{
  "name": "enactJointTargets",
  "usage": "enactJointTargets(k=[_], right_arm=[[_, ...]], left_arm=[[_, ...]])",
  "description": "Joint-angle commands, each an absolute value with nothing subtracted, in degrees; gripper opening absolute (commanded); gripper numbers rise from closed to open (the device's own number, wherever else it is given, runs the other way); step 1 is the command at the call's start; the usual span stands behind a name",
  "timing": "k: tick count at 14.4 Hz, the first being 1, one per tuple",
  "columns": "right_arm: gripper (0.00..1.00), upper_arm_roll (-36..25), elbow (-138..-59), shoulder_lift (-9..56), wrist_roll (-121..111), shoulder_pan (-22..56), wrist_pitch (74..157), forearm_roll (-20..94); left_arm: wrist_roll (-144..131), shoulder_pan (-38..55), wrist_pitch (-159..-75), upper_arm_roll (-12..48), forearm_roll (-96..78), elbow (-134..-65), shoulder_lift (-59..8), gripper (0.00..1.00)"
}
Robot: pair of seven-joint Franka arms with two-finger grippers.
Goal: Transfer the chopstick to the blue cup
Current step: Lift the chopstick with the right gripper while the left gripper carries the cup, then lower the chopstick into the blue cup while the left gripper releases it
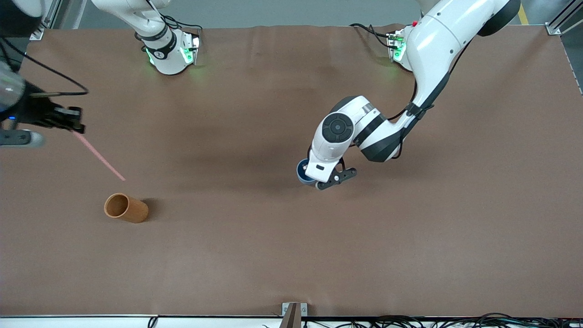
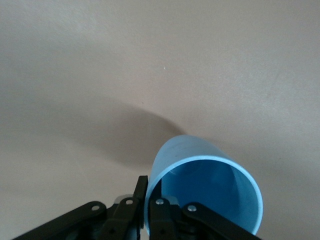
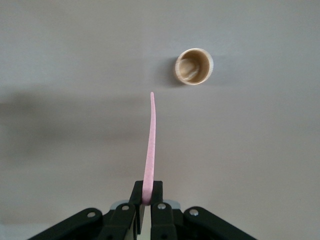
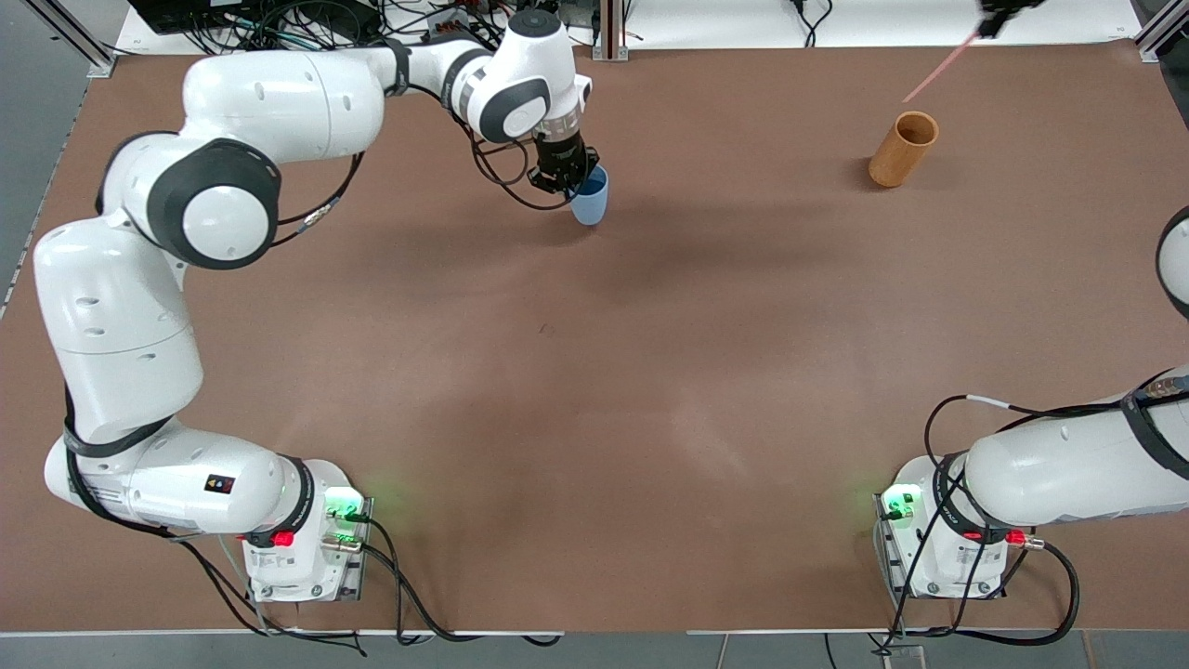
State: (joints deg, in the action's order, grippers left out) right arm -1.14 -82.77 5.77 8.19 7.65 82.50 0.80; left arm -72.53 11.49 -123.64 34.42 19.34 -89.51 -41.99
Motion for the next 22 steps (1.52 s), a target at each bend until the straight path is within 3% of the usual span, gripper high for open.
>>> enactJointTargets(k=[1, 6, 7, 9, 10, 15, 18, 22], right_arm=[[0.05, -1.23, -80.61, 6.68, 19.56, 14.83, 81.74, 0.97], [0.04, -1.23, -68.32, 16.33, 44.60, 26.00, 82.26, 7.71], [0.04, -1.23, -65.77, 18.35, 48.82, 27.15, 82.44, 9.82], [0.04, -1.23, -62.15, 21.96, 55.00, 29.87, 83.49, 12.39], [0.04, -1.23, -62.05, 22.67, 57.02, 31.10, 85.50, 12.57], [0.04, -0.79, -62.05, 27.50, 69.49, 38.04, 95.95, 13.53], [0.04, -0.79, -62.05, 30.84, 73.38, 41.65, 100.80, 13.54], [0.05, -0.88, -62.23, 33.13, 74.71, 43.77, 102.66, 13.45]], left_arm=[[-74.00, 11.86, -123.40, 35.07, 21.00, -87.45, -43.85, 0.01], [-78.13, 11.87, -125.07, 35.24, 27.86, -87.63, -45.97, 0.06], [-78.22, 11.87, -125.07, 35.24, 27.77, -87.63, -45.97, 0.16], [-77.78, 11.60, -125.07, 35.33, 27.69, -87.63, -45.62, 0.94], [-77.78, 11.17, -124.63, 35.94, 27.60, -87.54, -44.83, 1.00], [-68.51, 8.71, -114.80, 36.48, 18.94, -87.36, -31.50, 1.00], [-54.11, 8.53, -109.09, 27.19, 6.81, -87.71, -21.74, 1.00], [-36.51, 8.44, -102.49, 16.89, 1.32, -88.15, -13.47, 1.00]])
